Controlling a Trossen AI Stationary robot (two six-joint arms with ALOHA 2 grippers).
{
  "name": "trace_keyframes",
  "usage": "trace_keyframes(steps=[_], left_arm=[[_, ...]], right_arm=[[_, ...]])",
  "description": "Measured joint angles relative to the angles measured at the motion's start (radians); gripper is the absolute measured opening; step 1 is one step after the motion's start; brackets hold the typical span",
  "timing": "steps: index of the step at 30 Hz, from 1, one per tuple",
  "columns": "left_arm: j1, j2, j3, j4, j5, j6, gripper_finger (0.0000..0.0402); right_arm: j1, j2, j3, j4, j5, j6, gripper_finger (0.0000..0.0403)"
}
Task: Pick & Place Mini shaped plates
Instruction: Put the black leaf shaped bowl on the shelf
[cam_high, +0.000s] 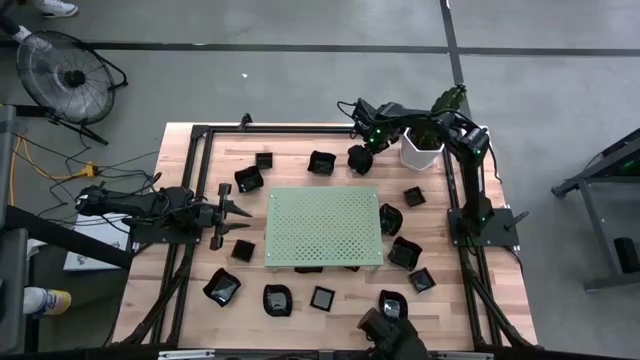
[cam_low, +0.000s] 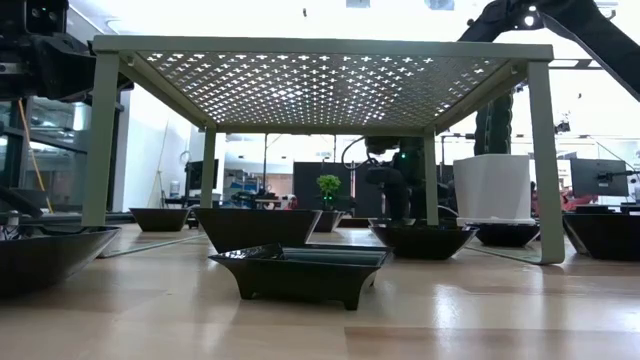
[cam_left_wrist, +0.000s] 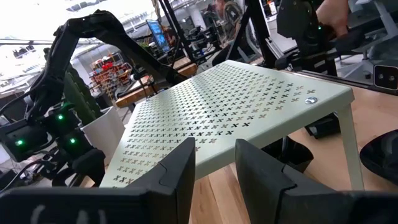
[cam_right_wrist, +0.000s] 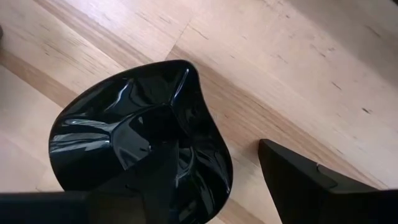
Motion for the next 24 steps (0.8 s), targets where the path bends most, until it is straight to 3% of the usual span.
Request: trace_keyframes(steps=[13, 24], left_arm=[[0.0, 0.0, 0.0, 0.0, 0.0, 0.0, 0.0111], [0.0, 0.0, 0.0, 0.0, 0.0, 0.0, 0.0111]], right_arm=[[-0.002, 0.002, 0.0, -0.013, 0.005, -0.003, 0.0115], [0.001, -0.028, -0.002, -0.026, -0.02, -0.011, 0.007]])
